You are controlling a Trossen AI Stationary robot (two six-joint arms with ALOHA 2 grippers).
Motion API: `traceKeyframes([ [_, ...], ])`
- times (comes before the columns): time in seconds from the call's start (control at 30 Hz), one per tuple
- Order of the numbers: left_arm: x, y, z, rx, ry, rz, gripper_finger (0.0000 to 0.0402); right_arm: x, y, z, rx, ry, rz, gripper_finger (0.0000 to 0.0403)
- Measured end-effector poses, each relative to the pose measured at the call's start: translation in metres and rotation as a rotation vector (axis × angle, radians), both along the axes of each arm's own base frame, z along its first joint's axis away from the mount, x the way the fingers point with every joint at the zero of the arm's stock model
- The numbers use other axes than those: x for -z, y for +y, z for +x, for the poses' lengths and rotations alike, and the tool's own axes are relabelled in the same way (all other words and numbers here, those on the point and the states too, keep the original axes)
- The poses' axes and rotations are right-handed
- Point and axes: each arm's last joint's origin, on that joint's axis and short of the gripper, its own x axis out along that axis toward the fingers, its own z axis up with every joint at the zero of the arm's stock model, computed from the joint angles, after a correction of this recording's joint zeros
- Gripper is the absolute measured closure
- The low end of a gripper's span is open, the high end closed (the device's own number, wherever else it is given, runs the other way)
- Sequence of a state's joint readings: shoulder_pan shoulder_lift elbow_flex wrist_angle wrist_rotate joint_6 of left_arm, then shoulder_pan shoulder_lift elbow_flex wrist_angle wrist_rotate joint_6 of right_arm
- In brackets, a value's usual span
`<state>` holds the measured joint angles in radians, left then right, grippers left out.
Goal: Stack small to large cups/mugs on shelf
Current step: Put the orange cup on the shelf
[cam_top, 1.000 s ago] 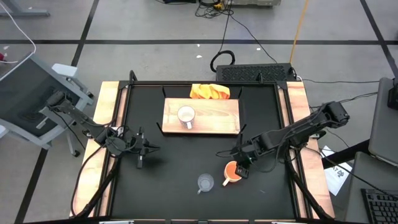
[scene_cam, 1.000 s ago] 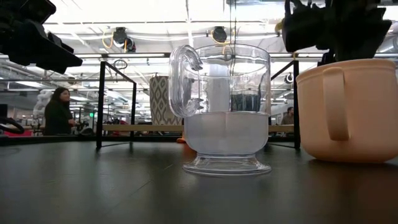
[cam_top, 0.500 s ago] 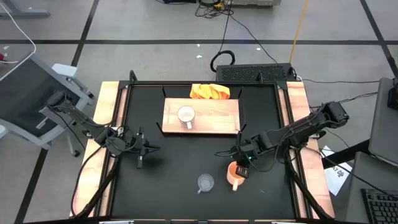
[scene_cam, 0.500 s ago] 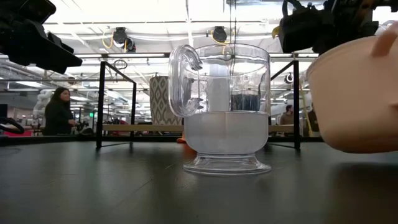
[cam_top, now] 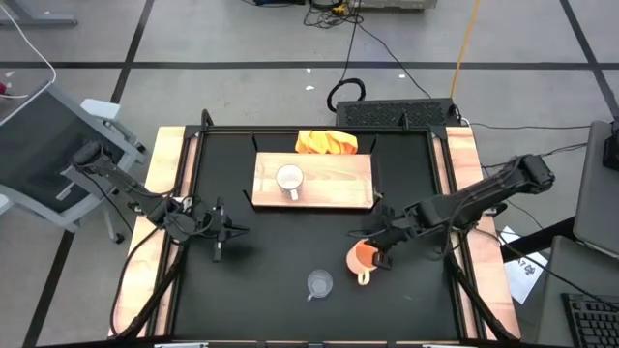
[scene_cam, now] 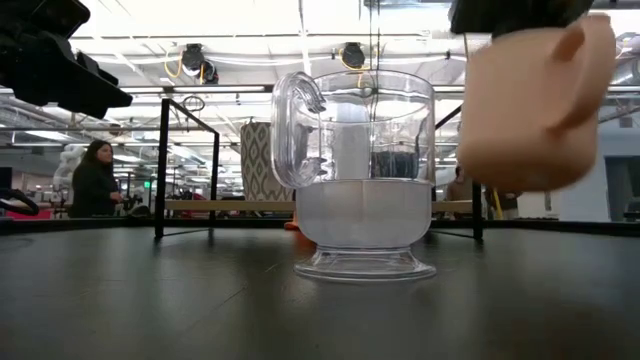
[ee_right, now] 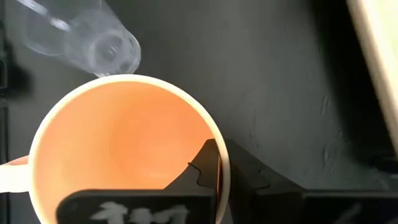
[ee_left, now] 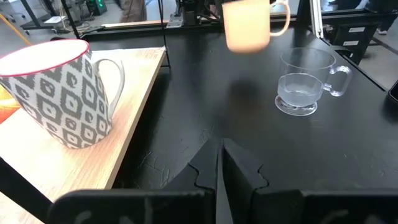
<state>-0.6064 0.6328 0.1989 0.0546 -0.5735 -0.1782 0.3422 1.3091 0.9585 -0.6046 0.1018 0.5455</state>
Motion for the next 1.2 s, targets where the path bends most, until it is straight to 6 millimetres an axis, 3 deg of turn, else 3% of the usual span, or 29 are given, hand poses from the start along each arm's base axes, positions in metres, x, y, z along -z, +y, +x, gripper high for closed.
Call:
traceKeyframes([
  [0.23,0.000,0.000,0.000,-0.004,0.000,0.001,0.0378,-0.012,-0.004,-0.020,-0.002,-0.148,-0.103,0.0401],
  [0.67,0.000,0.000,0.000,-0.009,-0.003,0.010,0.0378,0.024,-0.014,-0.045,-0.006,-0.322,-0.077,0.0402],
  [0.9,0.000,0.000,0.000,-0.009,-0.003,0.010,0.0378,0.035,-0.020,-0.049,-0.002,-0.356,-0.087,0.0402],
  [1.2,0.000,0.000,0.000,-0.011,-0.002,0.004,0.0378,0.026,-0.026,-0.040,-0.067,-0.464,-0.151,0.0402],
])
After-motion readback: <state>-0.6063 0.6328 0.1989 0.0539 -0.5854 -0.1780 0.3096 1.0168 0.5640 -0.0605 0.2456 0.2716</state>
